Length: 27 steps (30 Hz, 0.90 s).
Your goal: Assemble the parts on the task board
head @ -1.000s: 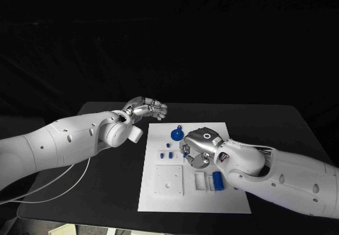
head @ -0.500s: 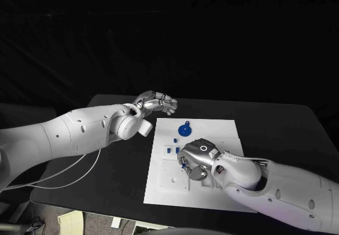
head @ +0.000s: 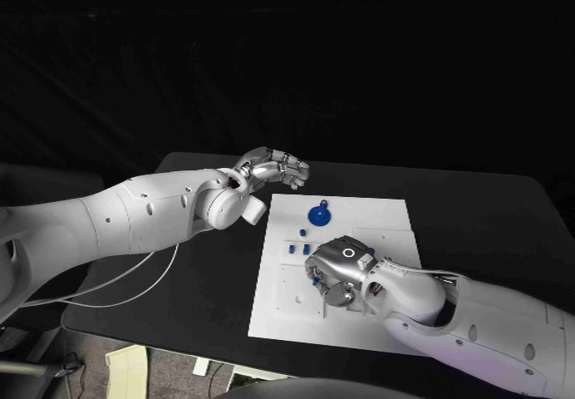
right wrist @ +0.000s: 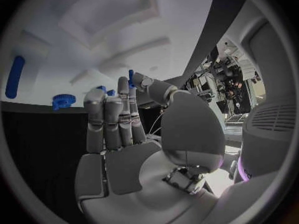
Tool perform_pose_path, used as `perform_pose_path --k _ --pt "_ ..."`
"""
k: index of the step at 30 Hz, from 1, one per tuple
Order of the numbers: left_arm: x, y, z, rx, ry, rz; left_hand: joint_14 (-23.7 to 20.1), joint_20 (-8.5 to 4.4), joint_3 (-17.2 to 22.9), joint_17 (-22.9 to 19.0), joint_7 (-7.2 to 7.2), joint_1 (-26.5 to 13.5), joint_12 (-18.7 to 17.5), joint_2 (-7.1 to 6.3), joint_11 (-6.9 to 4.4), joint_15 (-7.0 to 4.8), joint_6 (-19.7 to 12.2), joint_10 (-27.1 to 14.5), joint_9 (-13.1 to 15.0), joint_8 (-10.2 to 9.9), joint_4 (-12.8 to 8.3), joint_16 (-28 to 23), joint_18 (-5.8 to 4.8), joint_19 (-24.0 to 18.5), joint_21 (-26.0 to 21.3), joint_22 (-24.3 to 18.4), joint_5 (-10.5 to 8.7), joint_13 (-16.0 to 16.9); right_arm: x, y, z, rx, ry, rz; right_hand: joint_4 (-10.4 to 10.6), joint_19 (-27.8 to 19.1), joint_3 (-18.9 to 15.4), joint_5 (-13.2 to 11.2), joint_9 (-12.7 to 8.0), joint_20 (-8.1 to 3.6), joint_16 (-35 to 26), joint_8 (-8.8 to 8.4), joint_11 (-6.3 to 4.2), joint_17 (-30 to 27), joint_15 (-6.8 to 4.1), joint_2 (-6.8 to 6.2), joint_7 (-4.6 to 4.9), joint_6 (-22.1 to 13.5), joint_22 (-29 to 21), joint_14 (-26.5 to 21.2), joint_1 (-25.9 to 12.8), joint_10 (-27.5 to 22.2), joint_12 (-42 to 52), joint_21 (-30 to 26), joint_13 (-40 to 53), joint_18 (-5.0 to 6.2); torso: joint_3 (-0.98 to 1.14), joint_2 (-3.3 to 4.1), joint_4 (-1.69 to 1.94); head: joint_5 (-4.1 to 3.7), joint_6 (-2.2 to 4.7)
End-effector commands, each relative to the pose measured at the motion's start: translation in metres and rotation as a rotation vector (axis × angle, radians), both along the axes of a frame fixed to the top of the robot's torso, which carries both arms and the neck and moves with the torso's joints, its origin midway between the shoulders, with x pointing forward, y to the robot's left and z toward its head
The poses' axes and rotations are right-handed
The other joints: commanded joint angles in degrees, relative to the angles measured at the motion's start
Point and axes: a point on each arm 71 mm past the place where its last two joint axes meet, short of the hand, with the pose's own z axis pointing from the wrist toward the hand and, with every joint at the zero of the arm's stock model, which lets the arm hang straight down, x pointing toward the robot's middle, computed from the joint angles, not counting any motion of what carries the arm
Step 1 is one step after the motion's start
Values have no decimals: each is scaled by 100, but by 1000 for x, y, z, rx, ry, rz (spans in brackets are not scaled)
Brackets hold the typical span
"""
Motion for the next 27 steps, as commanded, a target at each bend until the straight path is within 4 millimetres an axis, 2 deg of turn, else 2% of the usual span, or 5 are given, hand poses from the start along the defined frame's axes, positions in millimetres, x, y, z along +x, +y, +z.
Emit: perform_pose_path --k 1,9,27 --pt "0 -2 1 -11 -2 -6 1 42 -20 5 11 42 20 21 2 50 -28 2 -6 25 -5 -20 82 -17 -26 5 26 -8 1 0 -2 -31 -12 7 6 20 13 34 8 -17 -34 39 19 6 -37 21 13 21 8 -5 57 31 -18 34 2 657 -1 -3 -2 20 -18" --pt "0 -2 1 -11 -1 -7 2 43 -21 7 12 42 19 21 2 51 -30 0 -6 25 -3 -26 83 -17 -29 6 26 -10 3 -1 -7 -39 -11 -6 4 19 13 33 10 -18 -35 38 19 8 -37 23 13 21 9 -4 58 32 -20 34 4 657 1 -1 0 52 -69" --pt "0 -2 1 -11 1 -10 3 46 -23 10 13 43 17 21 4 53 -35 -2 -8 24 1 -40 84 -19 -36 10 26 -15 2 3 -8 -35 -10 -3 5 17 16 26 13 -19 -39 36 19 14 -36 27 14 19 11 -2 59 34 -25 34 8 657 0 -2 1 55 -99"
